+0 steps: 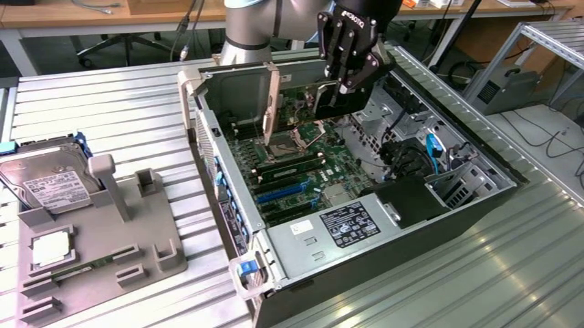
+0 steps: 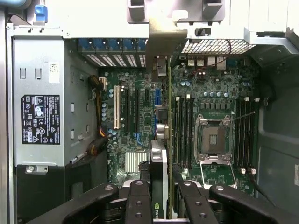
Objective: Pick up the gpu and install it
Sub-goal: 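Insert the gpu into the slot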
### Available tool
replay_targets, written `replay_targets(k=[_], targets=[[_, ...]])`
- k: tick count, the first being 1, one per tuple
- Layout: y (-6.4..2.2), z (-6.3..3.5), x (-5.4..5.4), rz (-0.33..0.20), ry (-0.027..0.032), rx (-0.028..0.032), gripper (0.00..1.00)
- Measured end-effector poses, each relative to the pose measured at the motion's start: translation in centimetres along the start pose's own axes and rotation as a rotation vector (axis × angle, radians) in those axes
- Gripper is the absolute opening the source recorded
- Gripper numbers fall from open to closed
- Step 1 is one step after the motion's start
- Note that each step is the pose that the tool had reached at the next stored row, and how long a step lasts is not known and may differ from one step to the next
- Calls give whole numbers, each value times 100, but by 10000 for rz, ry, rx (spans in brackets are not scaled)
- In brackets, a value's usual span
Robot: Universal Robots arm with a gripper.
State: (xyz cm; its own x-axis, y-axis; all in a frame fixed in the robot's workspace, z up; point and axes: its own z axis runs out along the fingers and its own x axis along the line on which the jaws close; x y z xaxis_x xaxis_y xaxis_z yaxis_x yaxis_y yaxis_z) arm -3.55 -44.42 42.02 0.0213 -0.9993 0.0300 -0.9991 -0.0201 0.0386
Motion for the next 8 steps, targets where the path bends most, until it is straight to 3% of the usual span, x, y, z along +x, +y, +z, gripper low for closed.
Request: replay_targets(k=[2, 5, 8], targets=[[1, 2, 0, 5, -1, 34, 27], [4, 17, 3, 20, 0, 217, 27], [14, 22, 11, 20, 2, 225, 27]])
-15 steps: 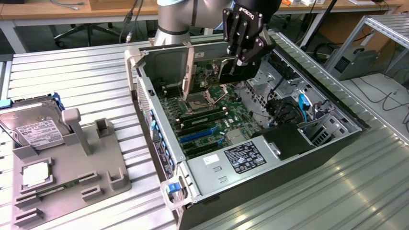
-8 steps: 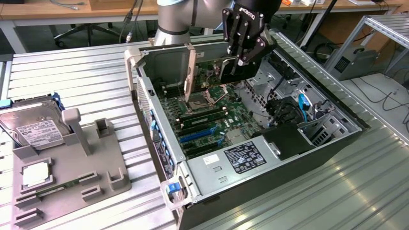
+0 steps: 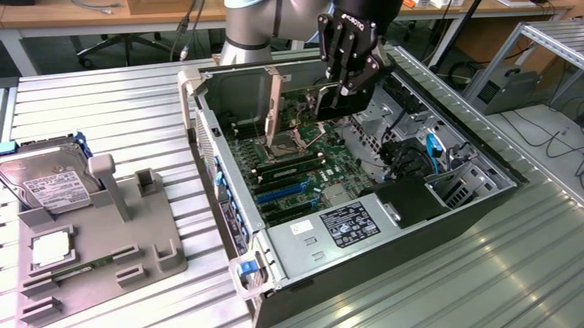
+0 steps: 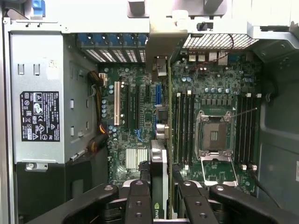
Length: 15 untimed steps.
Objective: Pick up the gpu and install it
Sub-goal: 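Insert the gpu into the slot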
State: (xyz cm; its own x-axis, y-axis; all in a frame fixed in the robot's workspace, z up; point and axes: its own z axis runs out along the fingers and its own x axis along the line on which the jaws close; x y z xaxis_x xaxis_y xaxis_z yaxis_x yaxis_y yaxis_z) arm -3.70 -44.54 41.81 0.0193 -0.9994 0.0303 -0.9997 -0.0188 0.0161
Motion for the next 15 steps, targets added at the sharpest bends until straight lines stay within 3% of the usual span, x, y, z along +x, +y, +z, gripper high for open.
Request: replay_targets(k=[2, 3, 6, 7, 10, 15], targets=[[0, 3, 0, -1, 12, 1, 27], [2, 5, 0, 1, 66, -1, 27], [25, 18, -2, 5, 308, -5, 27], [39, 21, -3, 7, 354, -3, 27], [100, 32, -5, 49, 378, 13, 27], [111, 70, -35, 230, 376, 5, 27]])
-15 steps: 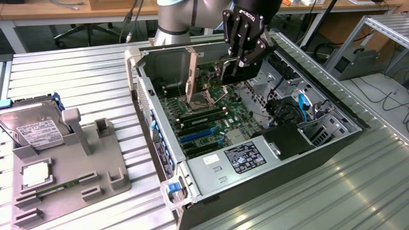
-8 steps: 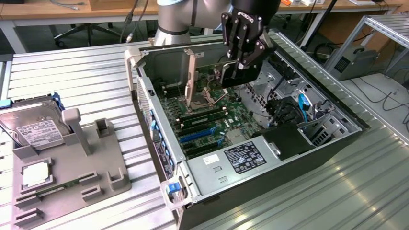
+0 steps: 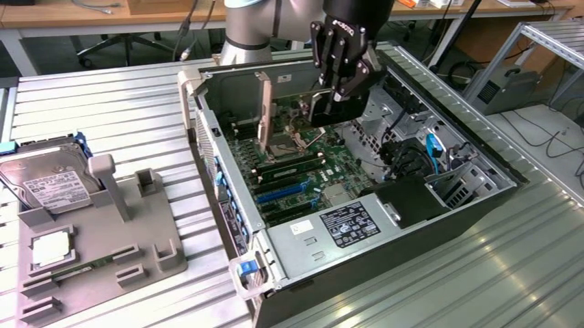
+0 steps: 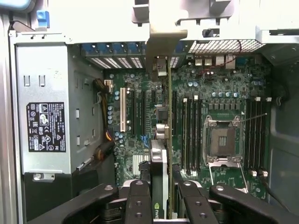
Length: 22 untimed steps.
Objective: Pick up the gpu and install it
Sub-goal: 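Insert the gpu into the slot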
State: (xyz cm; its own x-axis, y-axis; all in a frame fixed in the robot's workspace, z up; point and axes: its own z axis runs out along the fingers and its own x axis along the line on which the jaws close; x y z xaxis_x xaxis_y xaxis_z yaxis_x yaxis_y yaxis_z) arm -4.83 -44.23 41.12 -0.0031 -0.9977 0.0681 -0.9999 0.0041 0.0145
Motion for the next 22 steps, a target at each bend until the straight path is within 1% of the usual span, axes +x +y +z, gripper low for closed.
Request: replay_targets(k=[3, 6, 8, 15, 19, 22], targets=[[2, 29, -43, 44, -2, -3, 27], [7, 48, -46, 43, -1, -3, 27], [10, 71, -36, 45, -11, -5, 27], [15, 134, 9, 118, -97, -14, 27], [64, 192, 18, 128, -105, -15, 27], [70, 252, 17, 130, -106, -15, 27]])
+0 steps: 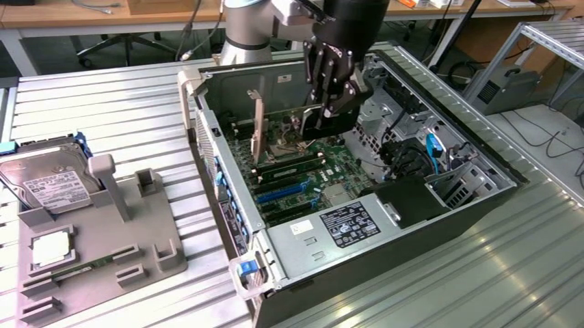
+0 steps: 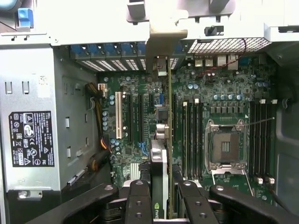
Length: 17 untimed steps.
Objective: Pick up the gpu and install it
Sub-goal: 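Insert the gpu into the slot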
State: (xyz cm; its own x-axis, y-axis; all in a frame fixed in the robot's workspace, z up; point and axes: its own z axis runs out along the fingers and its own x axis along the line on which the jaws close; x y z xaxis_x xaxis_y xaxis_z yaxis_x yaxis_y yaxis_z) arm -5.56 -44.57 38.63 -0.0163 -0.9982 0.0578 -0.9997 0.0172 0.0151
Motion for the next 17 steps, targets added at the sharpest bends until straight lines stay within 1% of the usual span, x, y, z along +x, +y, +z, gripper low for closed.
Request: replay_targets(k=[2, 11, 14, 16, 17], targets=[[0, 52, -3, 10, 0, 0, 27], [7, 219, -7, 40, -5, -3, 27], [19, 236, -3, 44, -34, -27, 27], [20, 248, 0, 48, -68, -37, 27], [20, 252, 1, 49, -99, -41, 27]])
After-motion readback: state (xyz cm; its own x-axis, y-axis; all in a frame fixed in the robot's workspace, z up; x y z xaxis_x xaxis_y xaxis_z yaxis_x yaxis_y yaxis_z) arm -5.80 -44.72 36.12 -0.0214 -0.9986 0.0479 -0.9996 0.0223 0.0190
